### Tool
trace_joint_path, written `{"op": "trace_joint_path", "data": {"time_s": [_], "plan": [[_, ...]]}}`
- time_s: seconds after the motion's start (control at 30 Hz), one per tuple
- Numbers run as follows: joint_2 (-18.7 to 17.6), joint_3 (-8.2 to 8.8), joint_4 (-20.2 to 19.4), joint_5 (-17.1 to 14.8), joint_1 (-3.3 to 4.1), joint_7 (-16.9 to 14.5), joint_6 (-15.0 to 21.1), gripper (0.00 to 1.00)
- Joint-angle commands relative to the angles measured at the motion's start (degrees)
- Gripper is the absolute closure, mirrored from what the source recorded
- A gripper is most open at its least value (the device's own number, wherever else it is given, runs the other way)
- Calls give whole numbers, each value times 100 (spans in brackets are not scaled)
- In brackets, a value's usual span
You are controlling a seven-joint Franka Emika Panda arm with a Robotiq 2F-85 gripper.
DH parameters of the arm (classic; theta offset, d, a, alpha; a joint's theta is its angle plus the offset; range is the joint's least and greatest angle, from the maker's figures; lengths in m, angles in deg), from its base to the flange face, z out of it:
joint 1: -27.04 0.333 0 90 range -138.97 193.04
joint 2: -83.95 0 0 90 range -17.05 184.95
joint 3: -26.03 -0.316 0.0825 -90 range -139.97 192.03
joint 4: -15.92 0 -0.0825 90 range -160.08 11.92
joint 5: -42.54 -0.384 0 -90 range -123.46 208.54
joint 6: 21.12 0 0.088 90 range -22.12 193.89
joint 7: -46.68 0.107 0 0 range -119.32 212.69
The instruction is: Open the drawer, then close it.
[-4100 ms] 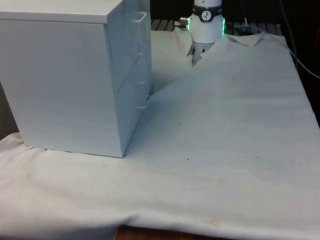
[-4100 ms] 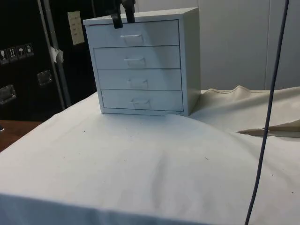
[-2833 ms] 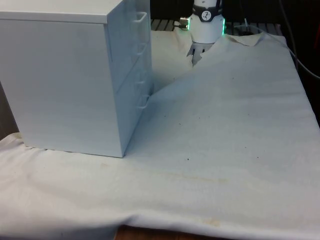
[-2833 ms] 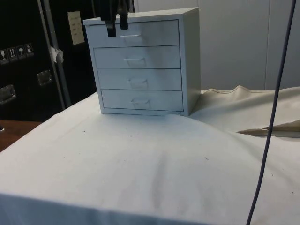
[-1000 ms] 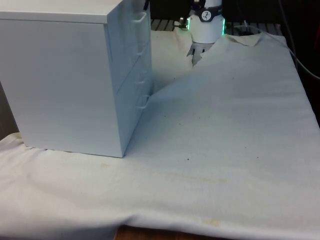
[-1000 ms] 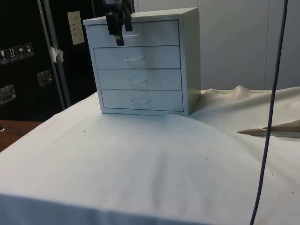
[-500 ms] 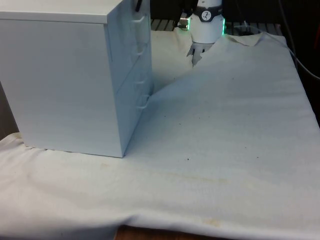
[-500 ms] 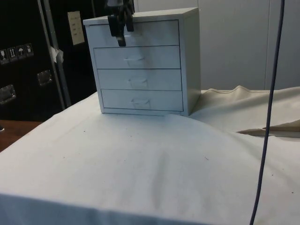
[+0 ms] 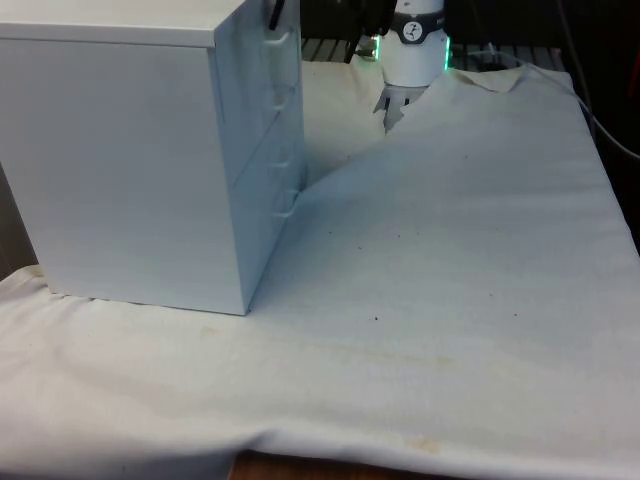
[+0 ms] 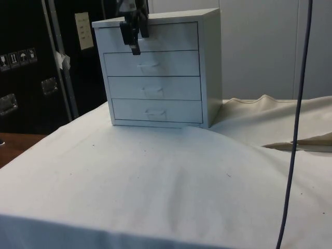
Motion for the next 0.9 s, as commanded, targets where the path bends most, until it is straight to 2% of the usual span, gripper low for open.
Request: {"op": "trace_joint_path", "data": {"time_s": [0.0,0.87], "plan": [[-23,6,0,34,6,11,6,0],[-97,0,-11,172,46,155,34,0]]}}
